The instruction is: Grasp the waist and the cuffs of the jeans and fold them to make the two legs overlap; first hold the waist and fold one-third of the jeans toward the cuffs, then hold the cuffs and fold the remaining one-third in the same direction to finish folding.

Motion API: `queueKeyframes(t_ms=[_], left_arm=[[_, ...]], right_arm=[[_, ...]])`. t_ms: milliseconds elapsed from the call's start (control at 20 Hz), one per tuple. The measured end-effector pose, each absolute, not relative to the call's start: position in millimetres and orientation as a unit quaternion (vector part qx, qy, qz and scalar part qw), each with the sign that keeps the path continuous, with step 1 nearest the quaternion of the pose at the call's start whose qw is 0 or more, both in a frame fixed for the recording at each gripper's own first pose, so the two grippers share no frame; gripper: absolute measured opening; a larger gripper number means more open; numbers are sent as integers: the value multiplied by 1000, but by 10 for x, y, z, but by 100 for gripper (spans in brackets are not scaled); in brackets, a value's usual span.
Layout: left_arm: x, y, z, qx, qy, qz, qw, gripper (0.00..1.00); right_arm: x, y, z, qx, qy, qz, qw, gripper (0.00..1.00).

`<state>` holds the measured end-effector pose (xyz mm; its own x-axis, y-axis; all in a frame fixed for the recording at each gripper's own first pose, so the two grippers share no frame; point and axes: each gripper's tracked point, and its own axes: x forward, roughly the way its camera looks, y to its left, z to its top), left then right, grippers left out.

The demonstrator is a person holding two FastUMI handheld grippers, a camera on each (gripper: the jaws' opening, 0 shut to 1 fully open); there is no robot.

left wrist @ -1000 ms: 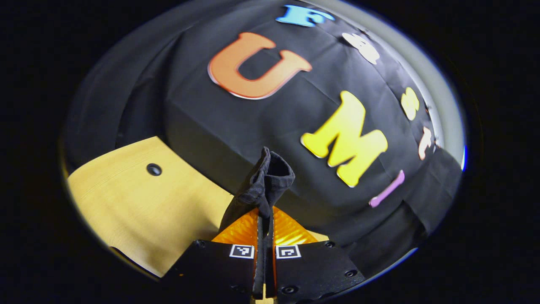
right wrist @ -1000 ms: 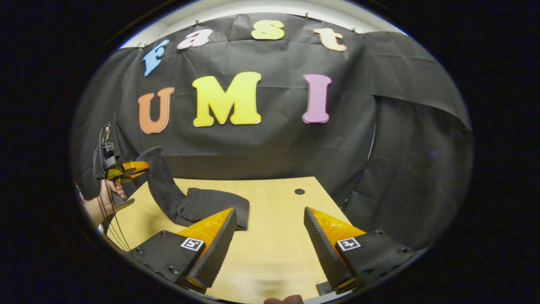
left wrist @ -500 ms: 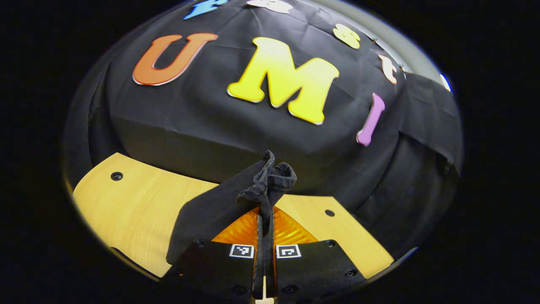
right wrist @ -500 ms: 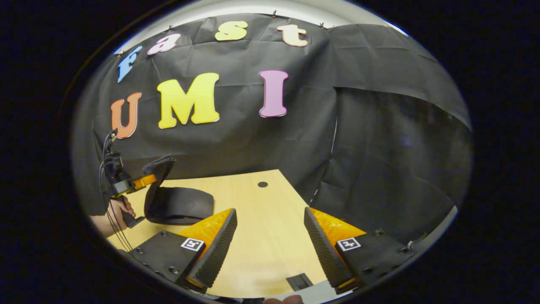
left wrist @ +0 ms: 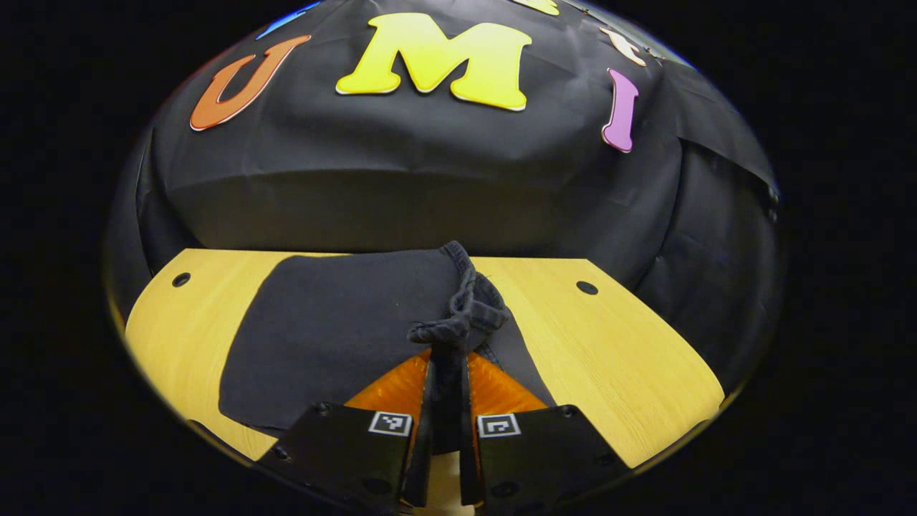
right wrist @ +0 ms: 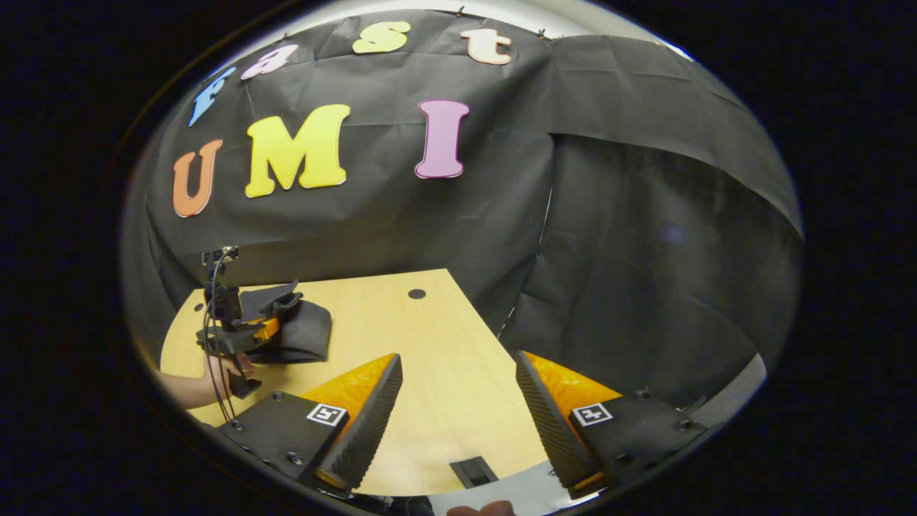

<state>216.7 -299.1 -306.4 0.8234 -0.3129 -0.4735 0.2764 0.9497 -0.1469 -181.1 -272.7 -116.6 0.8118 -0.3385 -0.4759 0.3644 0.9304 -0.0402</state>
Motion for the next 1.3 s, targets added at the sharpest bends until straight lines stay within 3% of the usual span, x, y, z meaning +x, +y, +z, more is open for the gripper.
queueKeyframes(t_ms=[50, 300, 600, 1050, 1300], left_arm=[[2150, -3033, -3078, -38, 256, -157, 953, 24], [2059, -3233, -3024, -32, 252, -180, 950, 100], [1706, -3119, -2562, -85, 252, -184, 946, 100], [1422, -1892, -744, -48, 104, -113, 987, 98], [1101, -1325, -12, -6, 38, -61, 997, 98]], right_arm=[[-1788, -2731, -1178, 26, 247, -184, 951, 98], [-1676, -2683, -1193, 28, 247, -175, 953, 98], [-1432, -2377, -1086, 25, 221, -141, 965, 98], [-529, -1163, -444, 48, 113, -18, 992, 98], [-398, -489, 38, 28, 50, 26, 998, 97]])
